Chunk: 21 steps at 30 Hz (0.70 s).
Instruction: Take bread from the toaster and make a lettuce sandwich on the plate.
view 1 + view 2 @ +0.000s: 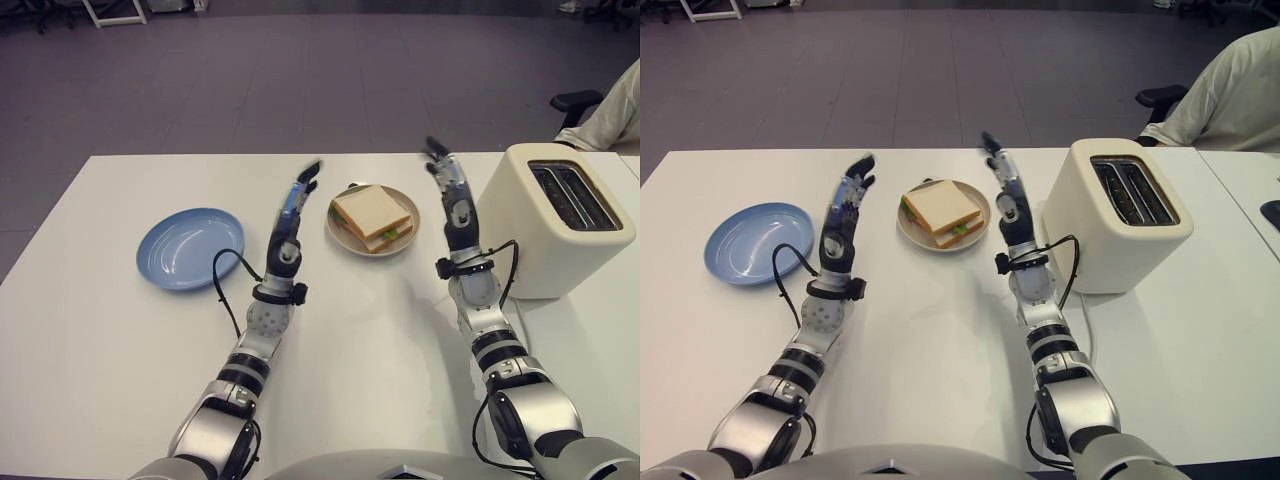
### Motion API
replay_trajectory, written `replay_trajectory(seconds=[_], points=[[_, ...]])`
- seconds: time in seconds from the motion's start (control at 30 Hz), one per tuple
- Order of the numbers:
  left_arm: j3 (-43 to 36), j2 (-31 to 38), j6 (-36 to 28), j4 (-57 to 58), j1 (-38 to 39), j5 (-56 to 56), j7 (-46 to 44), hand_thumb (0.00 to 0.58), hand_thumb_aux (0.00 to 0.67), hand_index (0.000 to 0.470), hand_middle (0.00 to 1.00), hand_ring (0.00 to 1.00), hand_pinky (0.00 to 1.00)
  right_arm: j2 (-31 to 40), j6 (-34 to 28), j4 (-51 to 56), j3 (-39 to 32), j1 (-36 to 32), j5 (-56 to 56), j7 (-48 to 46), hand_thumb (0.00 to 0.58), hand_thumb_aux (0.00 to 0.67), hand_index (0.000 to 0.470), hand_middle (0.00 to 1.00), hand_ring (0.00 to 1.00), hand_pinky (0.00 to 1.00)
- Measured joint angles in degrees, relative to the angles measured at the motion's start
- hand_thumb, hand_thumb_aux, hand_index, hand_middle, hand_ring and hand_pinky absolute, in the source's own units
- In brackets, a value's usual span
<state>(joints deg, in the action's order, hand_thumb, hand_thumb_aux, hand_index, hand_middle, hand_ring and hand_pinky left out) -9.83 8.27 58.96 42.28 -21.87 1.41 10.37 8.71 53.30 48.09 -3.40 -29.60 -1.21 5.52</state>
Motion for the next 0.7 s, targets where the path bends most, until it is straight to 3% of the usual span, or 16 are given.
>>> replay_trajectory(seconds=[0.2,0.43,0.7], points=[[6.1,-0.9,-0.2,12.9,-3.5,-3.1,3.5,0.0,0.0,0.0,0.0,0.0,0.0,-0.7,2.5,6.5,3.1,-0.2,-4.9,8.1,0.0,0.0,0.0,0.0,0.0,0.0],[9.6,-0.9,2.3,12.2,-5.6,-9.8,10.6,0.0,0.0,0.0,0.0,0.0,0.0,-1.0,4.3,5.9,4.7,-1.1,-6.6,10.2,0.0,0.0,0.0,0.0,0.0,0.0],[10.4,-2.8,4.4,13.2,-3.7,-12.1,9.5,0.0,0.0,0.0,0.0,0.0,0.0,-1.9,7.8,9.2,4.9,0.8,-7.8,8.9,0.0,0.0,0.0,0.0,0.0,0.0]])
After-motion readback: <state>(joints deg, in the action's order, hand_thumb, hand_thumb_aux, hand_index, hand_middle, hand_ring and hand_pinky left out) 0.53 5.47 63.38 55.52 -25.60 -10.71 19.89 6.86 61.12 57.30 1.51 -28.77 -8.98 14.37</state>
